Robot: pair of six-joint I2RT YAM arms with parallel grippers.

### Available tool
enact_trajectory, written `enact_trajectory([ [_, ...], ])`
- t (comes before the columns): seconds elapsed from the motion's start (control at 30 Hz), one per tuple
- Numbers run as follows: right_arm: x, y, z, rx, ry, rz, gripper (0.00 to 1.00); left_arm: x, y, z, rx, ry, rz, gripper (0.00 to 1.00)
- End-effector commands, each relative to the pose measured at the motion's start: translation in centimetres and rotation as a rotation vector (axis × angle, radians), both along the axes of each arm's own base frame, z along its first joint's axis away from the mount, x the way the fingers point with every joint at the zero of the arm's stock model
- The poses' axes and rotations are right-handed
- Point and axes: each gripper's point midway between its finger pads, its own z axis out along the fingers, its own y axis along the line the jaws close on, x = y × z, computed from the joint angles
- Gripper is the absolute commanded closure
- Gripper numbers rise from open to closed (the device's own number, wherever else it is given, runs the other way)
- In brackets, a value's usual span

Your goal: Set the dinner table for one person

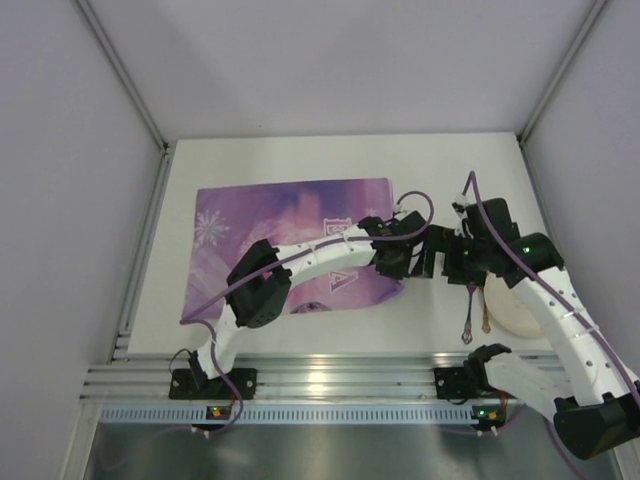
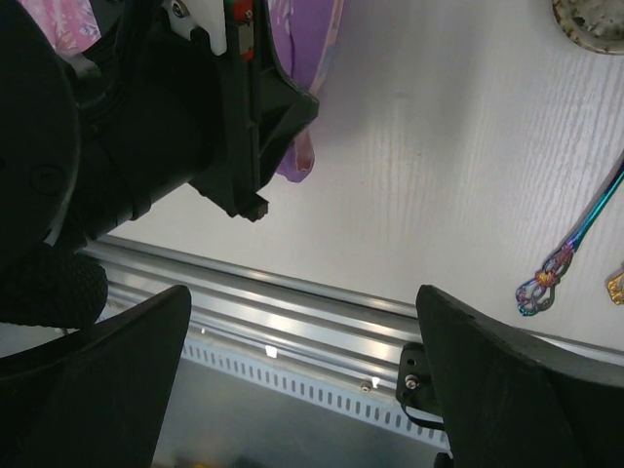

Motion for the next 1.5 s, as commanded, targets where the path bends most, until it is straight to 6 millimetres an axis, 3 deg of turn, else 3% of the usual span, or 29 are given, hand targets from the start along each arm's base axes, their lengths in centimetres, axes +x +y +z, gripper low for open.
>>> enact_trajectory([
  [0.0, -0.1, -0.8, 1.2, -0.021, -0.044, -0.015, 0.00, -1.2, -2.3, 2.5, -0.081, -0.006, -0.023, 0.87],
  [0.03, 0.0, -0.9, 1.5, -0.022, -0.050, -0.019, 0.00, -1.8, -2.8, 3.1, -0.098, -0.011, -0.041, 0.75],
  [0.07, 0.0, -0.9, 1.7, -0.023, -0.054, -0.017, 0.00, -2.1, -3.1, 4.1, -0.121, -0.028, -0.051, 0.52],
  [0.23, 0.7, -0.6, 3.9, -0.001, -0.107, -0.023, 0.00, -2.5, -1.5, 7.4, -0.164, -0.086, -0.023, 0.15],
  [0.3, 1.1, -0.3, 5.1, 0.018, -0.128, -0.017, 0.00, -2.7, 0.0, 8.7, -0.182, -0.113, 0.004, 0.06],
  [0.37, 1.5, -0.1, 5.5, 0.020, -0.131, -0.016, 0.00, -2.3, 1.9, 9.9, -0.182, -0.161, 0.047, 0.03],
  [0.5, 2.8, -0.2, 6.7, 0.007, -0.163, -0.029, 0.00, -0.8, 6.7, 10.1, -0.136, -0.179, 0.127, 0.02],
  [0.6, 4.4, -0.6, 6.3, -0.041, -0.151, -0.055, 0.00, 1.6, 11.9, 9.5, -0.086, -0.185, 0.221, 0.02],
  [0.63, 4.9, -1.0, 6.0, -0.057, -0.140, -0.072, 0.00, 1.7, 13.6, 9.5, -0.073, -0.188, 0.235, 0.02],
  [0.7, 6.2, -1.7, 5.0, -0.101, -0.101, -0.107, 0.00, 2.4, 15.9, 9.4, -0.061, -0.192, 0.273, 0.02],
  [0.73, 6.8, -2.5, 4.5, -0.119, -0.077, -0.142, 0.00, 3.0, 18.4, 9.1, -0.045, -0.191, 0.313, 0.02],
  [0.9, 9.7, -6.2, 0.0, -0.183, 0.101, -0.281, 0.00, 4.4, 24.2, 7.7, -0.006, -0.173, 0.391, 0.03],
  [1.03, 11.7, -9.1, -3.0, -0.204, 0.195, -0.372, 0.00, 3.9, 26.0, 6.1, 0.043, -0.159, 0.355, 0.03],
  [1.07, 12.1, -9.5, -4.3, -0.220, 0.239, -0.378, 0.00, 3.9, 25.9, 5.9, 0.042, -0.161, 0.346, 0.03],
  [1.2, 13.7, -10.6, -6.6, -0.282, 0.282, -0.395, 0.01, 4.2, 25.9, 4.4, 0.036, -0.145, 0.327, 0.03],
  [1.33, 15.4, -11.8, -7.7, -0.350, 0.274, -0.407, 0.04, 6.0, 25.7, 3.3, 0.055, -0.150, 0.320, 0.03],
  [1.4, 15.9, -13.8, -8.4, -0.375, 0.293, -0.449, 0.07, 7.4, 25.6, 2.7, 0.062, -0.146, 0.332, 0.04],
  [1.47, 16.1, -14.4, -9.1, -0.391, 0.312, -0.448, 0.08, 8.6, 25.2, 2.7, 0.050, -0.141, 0.340, 0.04],
])
